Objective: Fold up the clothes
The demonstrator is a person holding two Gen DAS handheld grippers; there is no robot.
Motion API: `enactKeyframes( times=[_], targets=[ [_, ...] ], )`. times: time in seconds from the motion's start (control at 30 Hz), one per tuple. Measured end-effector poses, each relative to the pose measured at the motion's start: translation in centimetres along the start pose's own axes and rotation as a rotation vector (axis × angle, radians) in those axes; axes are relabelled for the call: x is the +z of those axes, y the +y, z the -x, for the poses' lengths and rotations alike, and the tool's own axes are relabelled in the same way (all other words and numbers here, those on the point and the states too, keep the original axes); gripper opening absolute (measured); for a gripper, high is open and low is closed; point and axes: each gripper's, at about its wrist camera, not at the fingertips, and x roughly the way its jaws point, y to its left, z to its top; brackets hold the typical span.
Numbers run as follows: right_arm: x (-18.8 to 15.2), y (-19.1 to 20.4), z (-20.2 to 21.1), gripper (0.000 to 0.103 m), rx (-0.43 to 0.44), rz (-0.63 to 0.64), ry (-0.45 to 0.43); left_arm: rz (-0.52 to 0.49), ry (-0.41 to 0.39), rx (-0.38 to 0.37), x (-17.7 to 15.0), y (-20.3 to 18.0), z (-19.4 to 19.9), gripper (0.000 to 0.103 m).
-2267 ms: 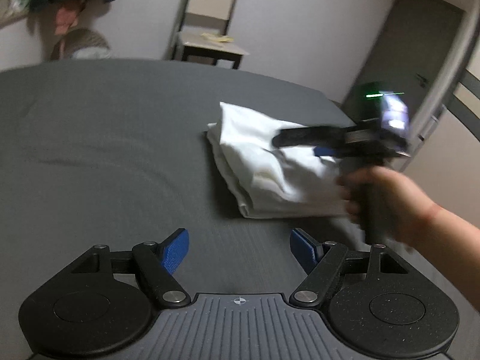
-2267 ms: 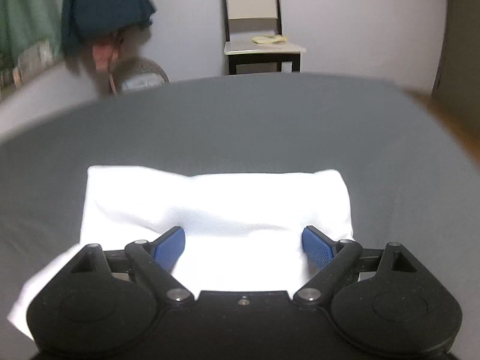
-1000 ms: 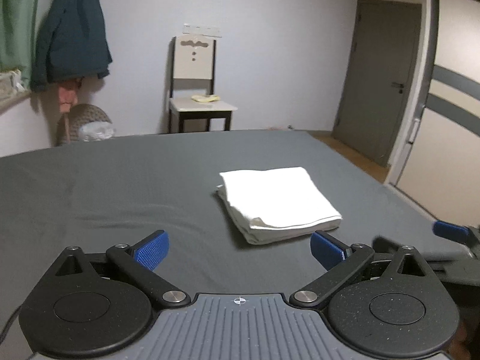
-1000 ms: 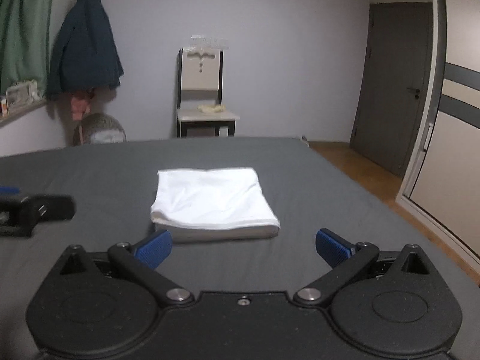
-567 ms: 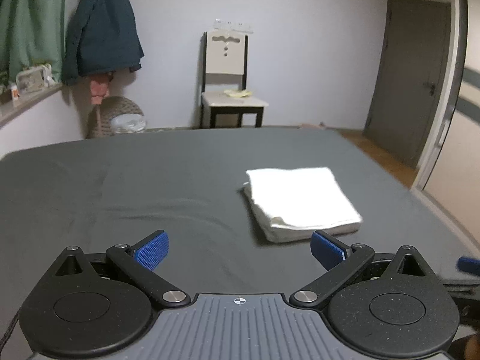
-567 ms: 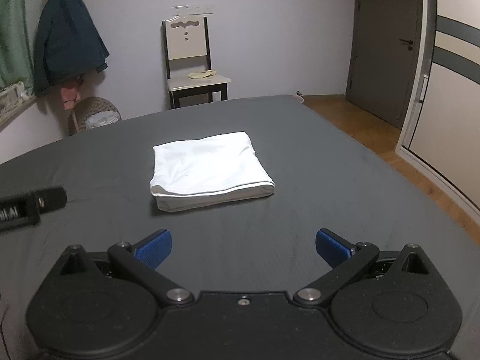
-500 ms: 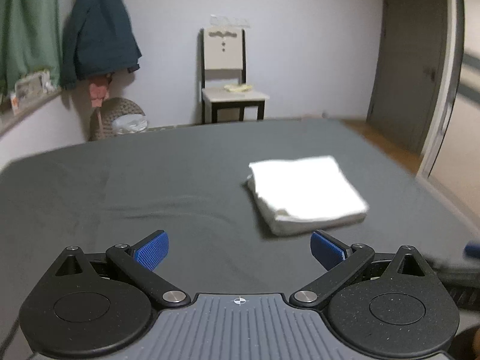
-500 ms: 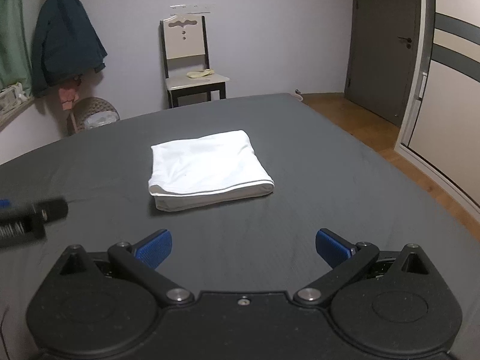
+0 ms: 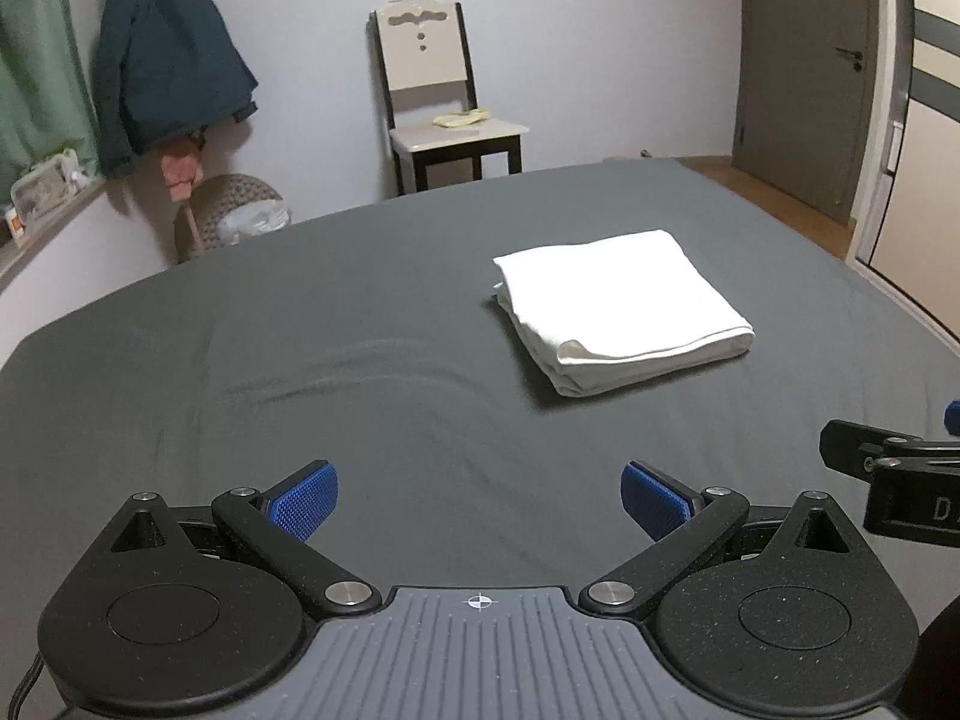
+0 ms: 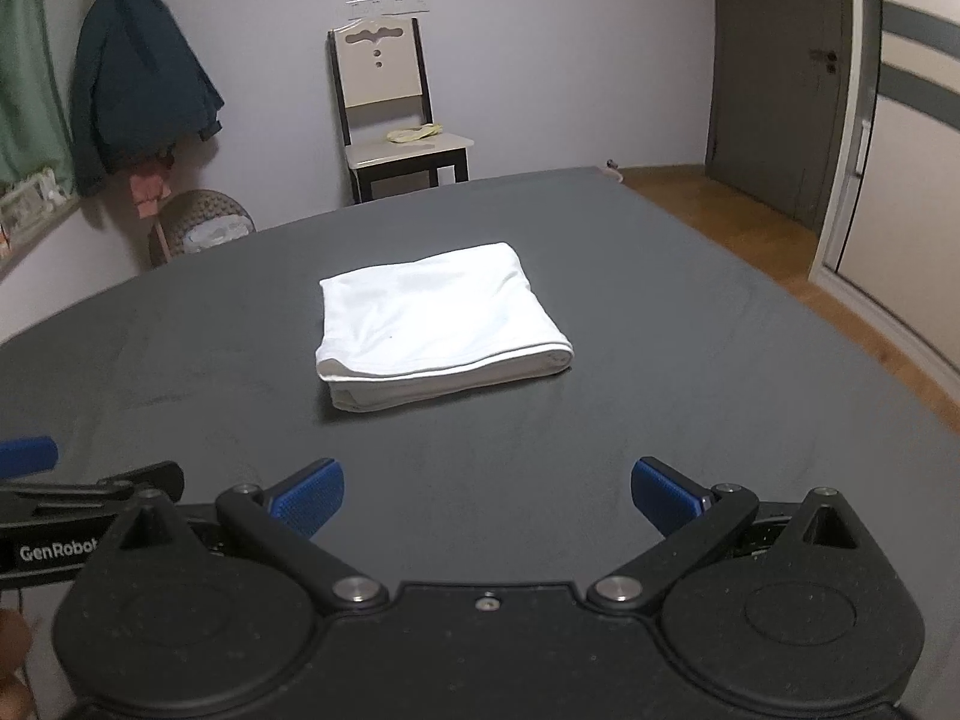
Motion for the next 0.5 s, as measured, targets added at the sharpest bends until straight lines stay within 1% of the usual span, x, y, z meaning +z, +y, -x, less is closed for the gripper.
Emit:
enactKeyframes(
  times=[0.1, 0.2, 0.5],
  targets=[
    [0.0, -0.2, -0.1, 0.103, -0.005, -0.035, 0.004, 0.021, -0.001, -0.003, 0.0, 0.4, 0.0, 0.101],
    [-0.1, -0.2, -0.1, 0.103, -0.008, -0.04, 0.004, 0.034, -0.007, -0.01, -0.1, 0.5, 0.0, 0.101],
    [-0.3, 1.0, 0.3, 0.103, -0.037, 0.024, -0.021, 0.052, -0.016, -0.033, -0.1, 0.7, 0.0, 0.101]
  ],
)
